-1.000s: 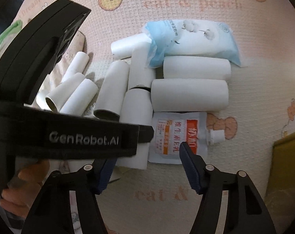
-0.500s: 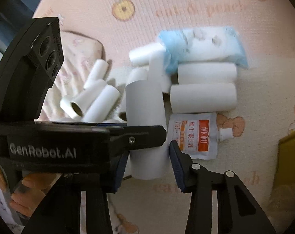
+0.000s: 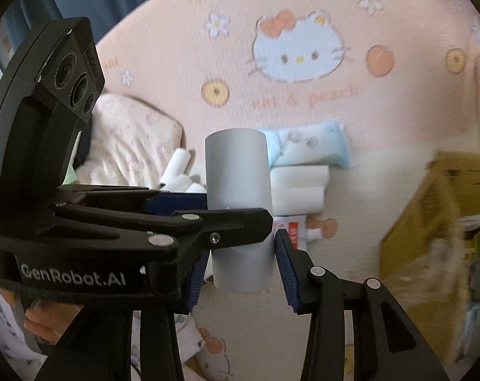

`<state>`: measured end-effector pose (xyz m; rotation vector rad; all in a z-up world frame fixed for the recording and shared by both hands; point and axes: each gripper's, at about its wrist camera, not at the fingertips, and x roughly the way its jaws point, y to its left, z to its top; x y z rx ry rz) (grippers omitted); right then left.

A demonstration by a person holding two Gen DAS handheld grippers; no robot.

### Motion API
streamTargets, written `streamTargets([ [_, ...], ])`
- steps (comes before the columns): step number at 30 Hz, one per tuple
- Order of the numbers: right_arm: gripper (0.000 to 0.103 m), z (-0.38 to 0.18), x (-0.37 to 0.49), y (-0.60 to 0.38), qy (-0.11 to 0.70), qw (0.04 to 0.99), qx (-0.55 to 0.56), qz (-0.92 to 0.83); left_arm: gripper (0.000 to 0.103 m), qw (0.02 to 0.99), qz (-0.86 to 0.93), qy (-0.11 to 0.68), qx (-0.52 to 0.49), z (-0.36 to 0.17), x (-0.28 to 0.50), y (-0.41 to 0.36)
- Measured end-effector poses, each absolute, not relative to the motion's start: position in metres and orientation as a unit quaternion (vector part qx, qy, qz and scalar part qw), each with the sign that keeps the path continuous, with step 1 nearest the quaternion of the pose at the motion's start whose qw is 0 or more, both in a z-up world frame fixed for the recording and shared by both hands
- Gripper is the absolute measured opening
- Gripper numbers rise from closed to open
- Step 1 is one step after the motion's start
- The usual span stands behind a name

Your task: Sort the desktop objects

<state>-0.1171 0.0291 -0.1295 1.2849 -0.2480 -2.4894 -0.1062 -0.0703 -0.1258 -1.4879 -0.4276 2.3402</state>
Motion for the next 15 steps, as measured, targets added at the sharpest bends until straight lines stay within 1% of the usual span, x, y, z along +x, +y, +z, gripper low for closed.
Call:
streamTargets([
  [4,0.039,-0.108,-0.105,0.047,-0.080,0.144,0.436,-0.885,0.054,0.169,0.836,-0.145,-0.501,-0.098,-0.105,-0.053],
  [5,0.039,-0.106,-0.103,0.050,-0.075,0.134,0.435,-0.887,0.055,0.177,0.838,-0.146,-0.495,-0.091,-0.106,-0.048],
  [6,0.039,-0.102,-0.098,0.056,-0.073,0.123,0.434,-0.890,0.059,0.186,0.837,-0.149,-0.493,-0.087,-0.107,-0.044],
  [9,0.036,-0.091,-0.086,0.077,-0.097,0.126,0.417,-0.895,0.061,0.221,0.811,-0.179,-0.511,-0.088,-0.116,-0.029],
  [10,0.033,-0.087,-0.083,0.086,-0.109,0.134,0.408,-0.896,0.061,0.222,0.801,-0.188,-0.524,-0.092,-0.119,-0.022],
  [11,0.011,-0.085,-0.082,0.090,-0.109,0.133,0.407,-0.897,0.061,0.211,0.797,-0.193,-0.532,-0.095,-0.122,-0.017],
  [13,0.011,-0.084,-0.081,0.100,-0.095,0.094,0.415,-0.900,0.061,0.194,0.805,-0.189,-0.529,-0.097,-0.119,-0.012],
  [15,0.011,-0.083,-0.076,0.115,-0.115,0.090,0.414,-0.899,0.061,0.187,0.802,-0.190,-0.535,-0.100,-0.116,-0.010],
])
